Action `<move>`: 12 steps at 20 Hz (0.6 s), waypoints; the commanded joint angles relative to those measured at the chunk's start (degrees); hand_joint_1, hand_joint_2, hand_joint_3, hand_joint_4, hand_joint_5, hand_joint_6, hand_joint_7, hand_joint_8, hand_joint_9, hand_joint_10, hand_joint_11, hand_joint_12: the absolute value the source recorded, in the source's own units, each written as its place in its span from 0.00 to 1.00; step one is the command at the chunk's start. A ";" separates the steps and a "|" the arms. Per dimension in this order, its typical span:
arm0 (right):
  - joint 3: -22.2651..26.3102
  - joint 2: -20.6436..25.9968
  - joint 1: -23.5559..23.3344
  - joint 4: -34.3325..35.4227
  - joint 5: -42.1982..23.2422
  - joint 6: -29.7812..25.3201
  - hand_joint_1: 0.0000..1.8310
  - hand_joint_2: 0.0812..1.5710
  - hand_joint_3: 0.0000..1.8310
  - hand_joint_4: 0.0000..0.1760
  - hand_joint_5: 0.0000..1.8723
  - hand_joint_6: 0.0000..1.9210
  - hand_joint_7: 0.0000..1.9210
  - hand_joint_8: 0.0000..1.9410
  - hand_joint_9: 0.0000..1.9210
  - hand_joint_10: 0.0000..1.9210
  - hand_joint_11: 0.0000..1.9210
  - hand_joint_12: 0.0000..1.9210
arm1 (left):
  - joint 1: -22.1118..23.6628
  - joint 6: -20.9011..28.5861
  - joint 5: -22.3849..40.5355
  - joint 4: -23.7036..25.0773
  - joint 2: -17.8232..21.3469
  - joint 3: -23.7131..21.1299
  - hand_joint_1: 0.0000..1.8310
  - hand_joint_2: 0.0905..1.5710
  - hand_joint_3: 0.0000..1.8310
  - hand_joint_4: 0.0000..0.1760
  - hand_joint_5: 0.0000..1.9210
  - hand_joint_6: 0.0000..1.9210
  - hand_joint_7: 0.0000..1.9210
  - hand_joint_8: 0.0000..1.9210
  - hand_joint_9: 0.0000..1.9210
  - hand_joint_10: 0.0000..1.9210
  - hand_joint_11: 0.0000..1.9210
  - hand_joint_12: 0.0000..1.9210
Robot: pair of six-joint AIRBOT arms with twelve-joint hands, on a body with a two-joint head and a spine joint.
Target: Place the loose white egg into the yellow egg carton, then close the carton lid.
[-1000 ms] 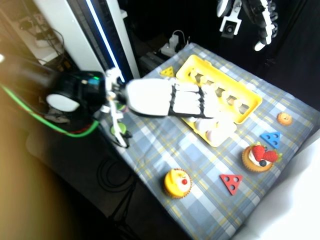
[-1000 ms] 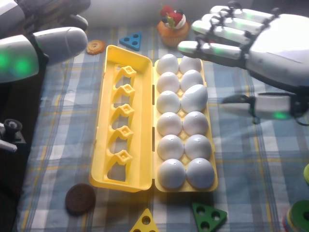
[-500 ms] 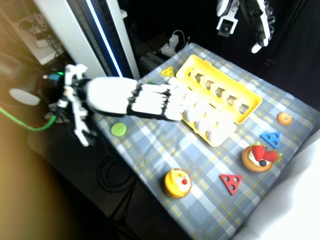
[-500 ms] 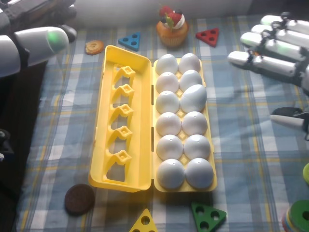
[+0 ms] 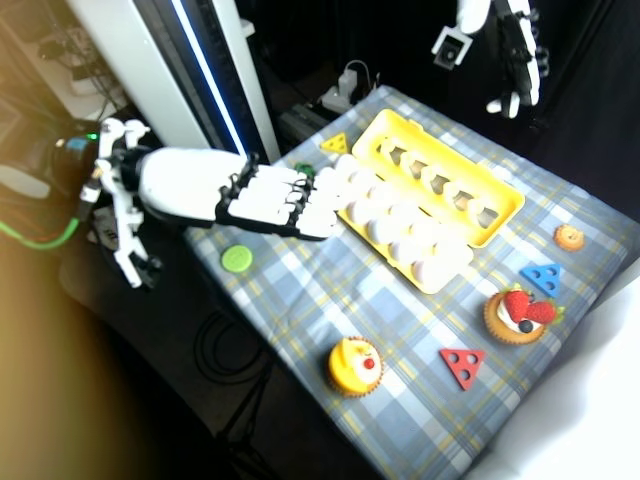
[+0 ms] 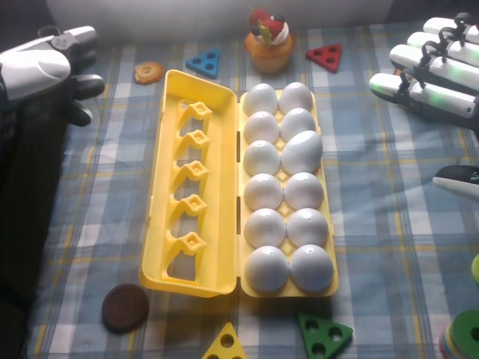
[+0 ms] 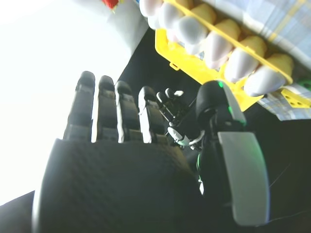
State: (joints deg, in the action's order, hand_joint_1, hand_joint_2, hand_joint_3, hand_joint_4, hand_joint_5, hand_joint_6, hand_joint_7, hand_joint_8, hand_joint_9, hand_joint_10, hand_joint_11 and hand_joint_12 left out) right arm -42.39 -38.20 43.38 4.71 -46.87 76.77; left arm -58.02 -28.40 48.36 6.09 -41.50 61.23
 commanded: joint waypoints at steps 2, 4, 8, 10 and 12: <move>0.26 0.93 -0.03 -0.06 -7.13 0.19 0.19 0.82 0.00 0.16 0.00 0.00 0.00 0.00 0.00 0.00 0.00 0.00 | 0.48 5.22 2.08 2.48 -1.96 1.56 0.00 0.83 0.00 0.00 0.00 0.00 0.00 0.00 0.13 0.04 0.00 0.70; 0.27 0.97 0.01 -0.07 -7.21 0.19 0.16 0.81 0.00 0.00 0.00 0.00 0.00 0.00 0.00 0.00 0.00 0.00 | 0.48 9.09 -0.37 5.53 -3.68 2.98 0.00 0.77 0.00 0.13 0.00 0.00 0.00 0.00 0.15 0.04 0.00 0.67; 0.47 1.34 0.31 -0.29 -7.59 0.19 0.15 0.81 0.00 0.14 0.00 0.00 0.00 0.00 0.00 0.00 0.00 0.00 | 0.47 13.50 -3.50 9.61 -6.45 4.81 0.00 0.78 0.00 0.18 0.00 0.00 0.00 0.00 0.13 0.01 0.00 0.62; 0.57 1.50 0.51 -0.33 -7.83 0.18 0.19 0.81 0.00 0.16 0.00 0.00 0.00 0.00 0.00 0.00 0.00 0.00 | 0.47 14.33 -3.95 10.03 -7.20 5.25 0.00 0.79 0.00 0.17 0.00 0.00 0.00 0.00 0.12 0.01 0.00 0.64; 0.65 1.65 0.73 -0.32 -7.95 0.18 0.21 0.81 0.00 0.21 0.00 0.00 0.00 0.00 0.00 0.00 0.00 0.00 | 0.47 15.52 -4.59 11.53 -8.15 5.54 0.00 0.80 0.00 0.08 0.00 0.00 0.00 0.00 0.14 0.01 0.00 0.65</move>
State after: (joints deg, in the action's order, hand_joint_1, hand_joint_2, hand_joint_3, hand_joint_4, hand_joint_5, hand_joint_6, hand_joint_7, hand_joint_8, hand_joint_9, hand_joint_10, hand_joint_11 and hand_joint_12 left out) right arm -41.87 -37.15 44.53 4.34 -47.42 76.79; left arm -58.02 -13.39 38.22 19.11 -49.32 66.59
